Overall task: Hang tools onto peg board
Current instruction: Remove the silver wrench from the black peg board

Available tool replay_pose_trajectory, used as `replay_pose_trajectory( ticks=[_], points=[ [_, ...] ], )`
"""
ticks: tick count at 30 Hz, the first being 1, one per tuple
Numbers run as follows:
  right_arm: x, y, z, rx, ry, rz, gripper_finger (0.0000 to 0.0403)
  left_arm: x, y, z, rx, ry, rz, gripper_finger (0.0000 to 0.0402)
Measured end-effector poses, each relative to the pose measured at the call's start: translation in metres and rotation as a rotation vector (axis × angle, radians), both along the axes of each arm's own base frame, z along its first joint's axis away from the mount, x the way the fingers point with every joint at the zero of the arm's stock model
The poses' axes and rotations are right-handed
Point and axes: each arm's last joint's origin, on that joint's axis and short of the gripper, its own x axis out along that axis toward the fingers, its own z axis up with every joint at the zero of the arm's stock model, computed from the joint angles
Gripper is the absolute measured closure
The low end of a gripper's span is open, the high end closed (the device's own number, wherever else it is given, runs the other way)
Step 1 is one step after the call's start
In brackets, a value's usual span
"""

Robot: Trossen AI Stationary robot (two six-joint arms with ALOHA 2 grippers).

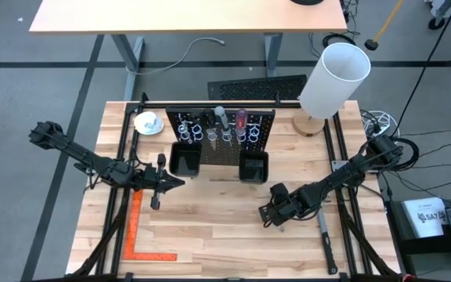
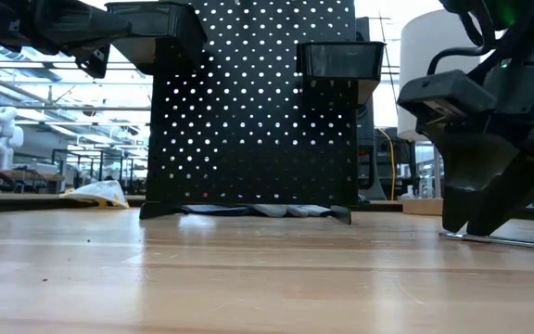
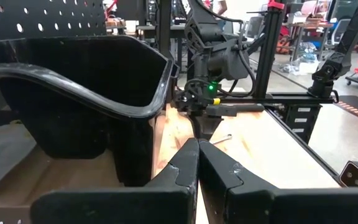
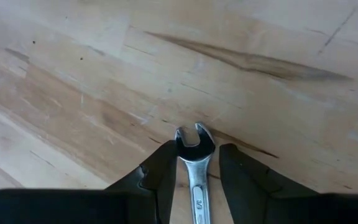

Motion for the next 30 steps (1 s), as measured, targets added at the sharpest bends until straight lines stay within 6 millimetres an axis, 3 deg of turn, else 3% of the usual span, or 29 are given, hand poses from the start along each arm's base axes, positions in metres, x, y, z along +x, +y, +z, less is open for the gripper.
replay_pose_trajectory(
  ticks=[14, 23, 30],
  points=[
    [-0.004, -0.003, -0.001, -0.025, 0.041, -0.021, 0.0289, 0.000, 0.000, 0.000, -0.020, 0.002, 0.001, 0.0388],
    [-0.006, -0.003, -0.001, -0.029, 0.051, -0.021, 0.0320, 0.000, 0.000, 0.000, -0.021, 0.002, 0.001, 0.0388],
    [-0.008, -0.005, 0.009, -0.061, 0.016, 0.036, 0.0322, 0.000, 0.000, 0.000, -0.019, 0.006, 0.001, 0.0388]
  ],
)
